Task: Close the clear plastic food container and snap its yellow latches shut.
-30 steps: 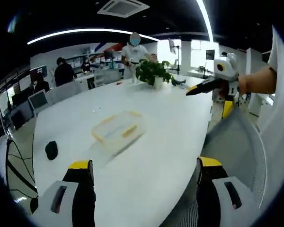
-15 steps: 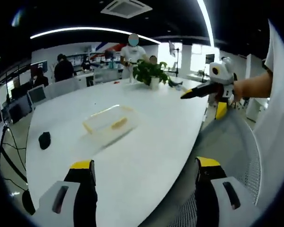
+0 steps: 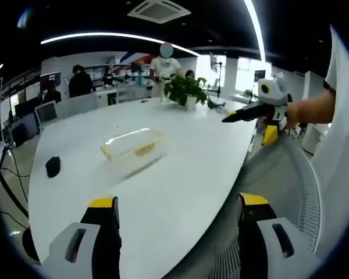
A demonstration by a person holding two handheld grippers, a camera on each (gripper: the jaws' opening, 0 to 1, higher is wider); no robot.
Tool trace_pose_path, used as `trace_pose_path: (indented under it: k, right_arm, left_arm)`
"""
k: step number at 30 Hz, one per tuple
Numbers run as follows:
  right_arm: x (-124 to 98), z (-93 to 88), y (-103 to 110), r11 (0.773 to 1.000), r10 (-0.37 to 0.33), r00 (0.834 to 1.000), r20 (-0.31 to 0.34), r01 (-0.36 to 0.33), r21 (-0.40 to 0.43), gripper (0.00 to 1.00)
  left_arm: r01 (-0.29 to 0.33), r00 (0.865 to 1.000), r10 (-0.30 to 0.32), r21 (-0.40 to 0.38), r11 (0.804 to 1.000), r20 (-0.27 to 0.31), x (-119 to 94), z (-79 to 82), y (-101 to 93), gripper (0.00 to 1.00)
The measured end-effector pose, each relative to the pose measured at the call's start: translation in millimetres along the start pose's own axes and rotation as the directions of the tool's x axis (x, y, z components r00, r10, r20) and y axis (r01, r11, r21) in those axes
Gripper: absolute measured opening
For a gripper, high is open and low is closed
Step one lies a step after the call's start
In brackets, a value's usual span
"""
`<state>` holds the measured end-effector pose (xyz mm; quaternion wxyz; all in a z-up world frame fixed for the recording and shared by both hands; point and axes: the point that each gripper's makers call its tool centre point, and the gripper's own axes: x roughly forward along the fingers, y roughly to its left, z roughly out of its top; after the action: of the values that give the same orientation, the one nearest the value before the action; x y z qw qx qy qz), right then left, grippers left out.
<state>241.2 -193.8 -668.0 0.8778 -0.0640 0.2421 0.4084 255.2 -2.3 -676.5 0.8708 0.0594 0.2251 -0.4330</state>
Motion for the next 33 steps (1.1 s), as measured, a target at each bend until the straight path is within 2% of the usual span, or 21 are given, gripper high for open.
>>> trace_pose_path:
  k: [5, 8, 12, 21, 33]
  right_arm:
    - [-0.5, -4.5, -8.5, 0.999, -0.024, 1.000, -0.007, 0.024, 0.031, 0.99]
    - [0.4, -2.6, -5.8, 0.999, -0.021, 1.000, 0.001, 0.021, 0.026, 0.99]
    - [2.2, -4.2, -2.2, 1.000, -0.014, 1.000, -0.010, 0.014, 0.014, 0.99]
    - [1.1, -2.6, -4.4, 0.999, -0.020, 1.000, 0.004, 0.020, 0.030, 0.99]
    - [1.4, -2.5, -5.7, 0.999, -0.026, 1.000, 0.007, 0.026, 0.027, 0.99]
  left_arm:
    - [0.009, 1.000, -0.009, -0.007, 1.000, 0.012, -0.6, 7.1, -4.2, 0.86]
    - [-0.007, 0.999, 0.009, -0.039, 0.999, 0.045, -3.2, 11.6, -2.2, 0.88]
    - [-0.015, 0.998, 0.018, -0.060, 0.998, 0.056, -3.7, 11.0, -1.1, 0.88]
    - [-0.003, 0.999, 0.004, -0.032, 0.999, 0.039, -0.9, 8.6, -5.5, 0.89]
    - [-0.001, 0.999, 0.002, -0.033, 0.999, 0.039, 0.2, 8.2, -5.5, 0.89]
